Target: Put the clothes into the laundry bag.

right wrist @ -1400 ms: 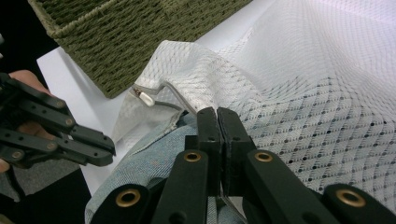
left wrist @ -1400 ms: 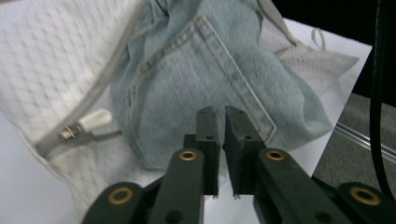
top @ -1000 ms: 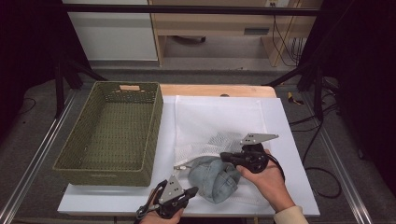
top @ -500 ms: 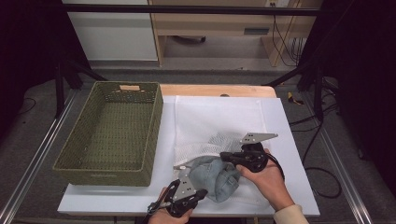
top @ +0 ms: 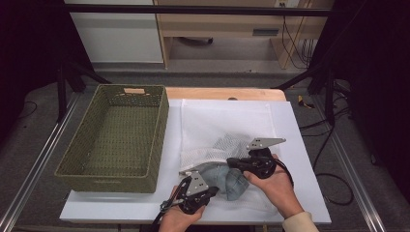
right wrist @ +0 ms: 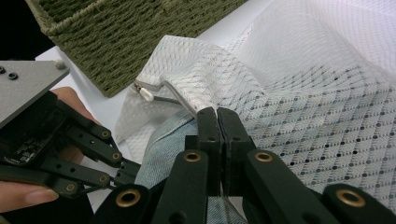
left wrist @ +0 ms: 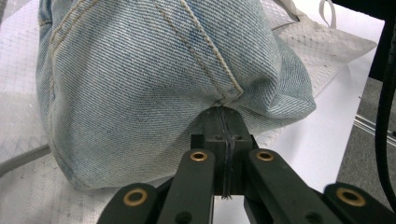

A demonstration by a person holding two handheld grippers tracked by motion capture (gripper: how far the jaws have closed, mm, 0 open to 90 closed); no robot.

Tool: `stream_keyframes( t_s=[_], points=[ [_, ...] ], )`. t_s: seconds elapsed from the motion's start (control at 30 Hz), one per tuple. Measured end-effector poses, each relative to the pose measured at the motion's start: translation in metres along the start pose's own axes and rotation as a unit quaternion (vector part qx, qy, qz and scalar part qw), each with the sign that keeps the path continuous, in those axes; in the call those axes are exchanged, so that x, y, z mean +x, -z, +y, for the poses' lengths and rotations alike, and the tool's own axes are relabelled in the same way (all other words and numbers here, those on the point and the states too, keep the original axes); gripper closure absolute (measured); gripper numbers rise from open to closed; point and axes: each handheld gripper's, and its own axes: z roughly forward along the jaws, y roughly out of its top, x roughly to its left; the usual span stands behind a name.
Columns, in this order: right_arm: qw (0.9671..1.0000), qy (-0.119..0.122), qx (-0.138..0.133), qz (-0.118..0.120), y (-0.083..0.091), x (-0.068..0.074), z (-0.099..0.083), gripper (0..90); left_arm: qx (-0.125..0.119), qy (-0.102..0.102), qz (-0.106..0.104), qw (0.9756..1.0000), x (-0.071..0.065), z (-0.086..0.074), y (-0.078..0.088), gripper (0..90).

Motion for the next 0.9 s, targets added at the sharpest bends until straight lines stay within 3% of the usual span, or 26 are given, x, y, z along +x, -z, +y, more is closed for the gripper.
stream_keyframes(
  t_s=[0.57,0.9],
  points=[
    [1.0000,0.003,0.001,-0.002,-0.001,0.001,0.001,89.1,-0.006,0.012,0.008,0.9999,0.008,0.011,-0.006,90.0],
    [1.0000,0.003,0.002,-0.003,0.000,0.002,0.002,89.2,-0.004,0.009,0.014,0.9999,0.011,0.015,-0.013,90.0]
  ],
)
